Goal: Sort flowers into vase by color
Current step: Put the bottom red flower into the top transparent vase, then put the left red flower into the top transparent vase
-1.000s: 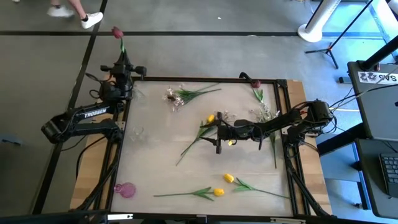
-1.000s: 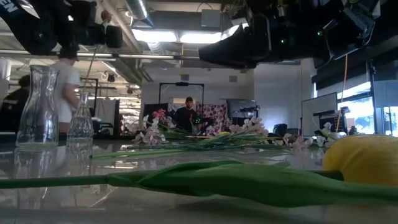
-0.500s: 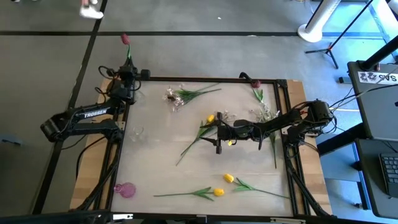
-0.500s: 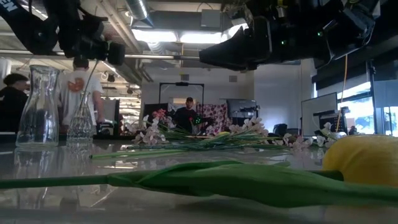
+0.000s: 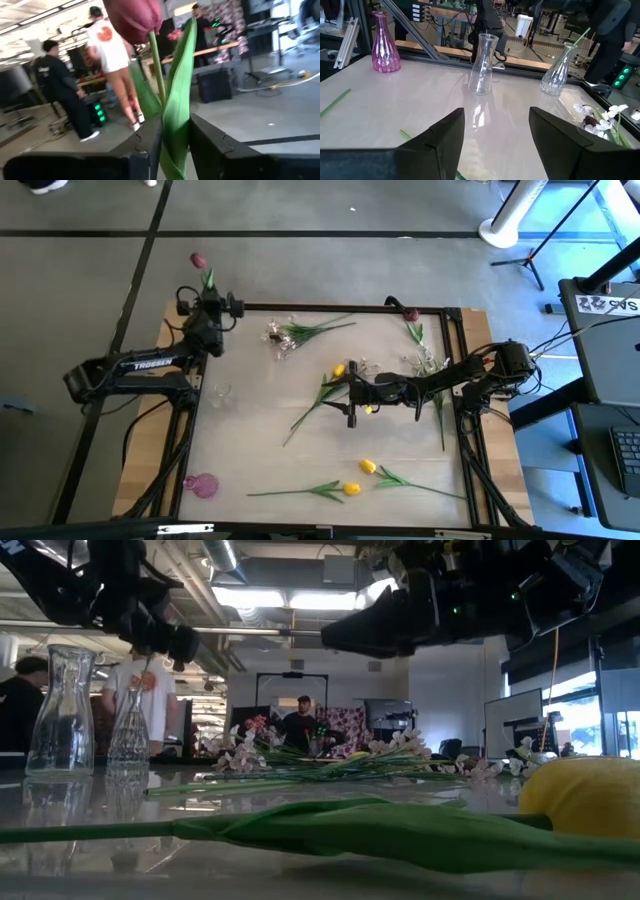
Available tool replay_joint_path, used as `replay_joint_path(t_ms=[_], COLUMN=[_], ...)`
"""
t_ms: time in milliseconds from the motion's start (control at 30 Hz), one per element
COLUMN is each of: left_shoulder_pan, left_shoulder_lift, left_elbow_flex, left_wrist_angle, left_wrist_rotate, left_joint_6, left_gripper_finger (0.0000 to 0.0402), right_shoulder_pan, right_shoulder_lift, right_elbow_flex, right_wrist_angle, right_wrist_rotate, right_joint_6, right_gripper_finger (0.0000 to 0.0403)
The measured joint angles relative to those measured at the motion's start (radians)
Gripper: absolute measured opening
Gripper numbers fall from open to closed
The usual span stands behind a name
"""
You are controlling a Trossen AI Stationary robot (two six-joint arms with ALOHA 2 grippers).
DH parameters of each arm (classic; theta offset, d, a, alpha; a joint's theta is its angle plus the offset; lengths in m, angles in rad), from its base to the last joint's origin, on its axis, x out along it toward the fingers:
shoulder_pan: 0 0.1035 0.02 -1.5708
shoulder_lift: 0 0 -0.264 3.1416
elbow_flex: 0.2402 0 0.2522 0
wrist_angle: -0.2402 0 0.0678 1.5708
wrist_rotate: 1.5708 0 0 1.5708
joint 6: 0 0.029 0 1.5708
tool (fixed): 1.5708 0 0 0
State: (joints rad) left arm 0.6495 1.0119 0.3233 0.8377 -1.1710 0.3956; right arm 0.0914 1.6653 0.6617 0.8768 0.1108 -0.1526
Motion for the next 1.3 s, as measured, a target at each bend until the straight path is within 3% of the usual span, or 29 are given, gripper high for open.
replay_joint_path(t_ms=[200,567,900,1033,1300], left_shoulder_pan=[-0.104,-0.382,-0.740,-0.918,-1.146], left_shoulder_lift=[-0.027,-0.118,-0.198,-0.197,-0.193], left_elbow_flex=[0.000,0.000,0.000,0.000,0.000], left_wrist_angle=[0.000,0.024,0.106,0.105,-0.036], left_wrist_rotate=[-0.185,-0.361,-0.401,-0.313,0.169], left_joint_6=[0.074,0.120,0.124,0.038,-0.221], left_gripper_finger=[0.0115,0.0144,0.0146,0.0146,0.0146], right_shoulder_pan=[0.000,0.000,-0.029,-0.079,-0.327], right_shoulder_lift=[0.000,0.000,0.000,0.000,0.055], right_elbow_flex=[0.000,0.038,0.268,0.362,0.544], right_wrist_angle=[-0.008,-0.043,-0.485,-0.614,-0.825], right_wrist_rotate=[0.000,0.001,0.040,0.076,0.092], right_joint_6=[0.021,0.020,-0.009,-0.062,-0.089], right_gripper_finger=[0.0223,0.0223,0.0223,0.0223,0.0223])
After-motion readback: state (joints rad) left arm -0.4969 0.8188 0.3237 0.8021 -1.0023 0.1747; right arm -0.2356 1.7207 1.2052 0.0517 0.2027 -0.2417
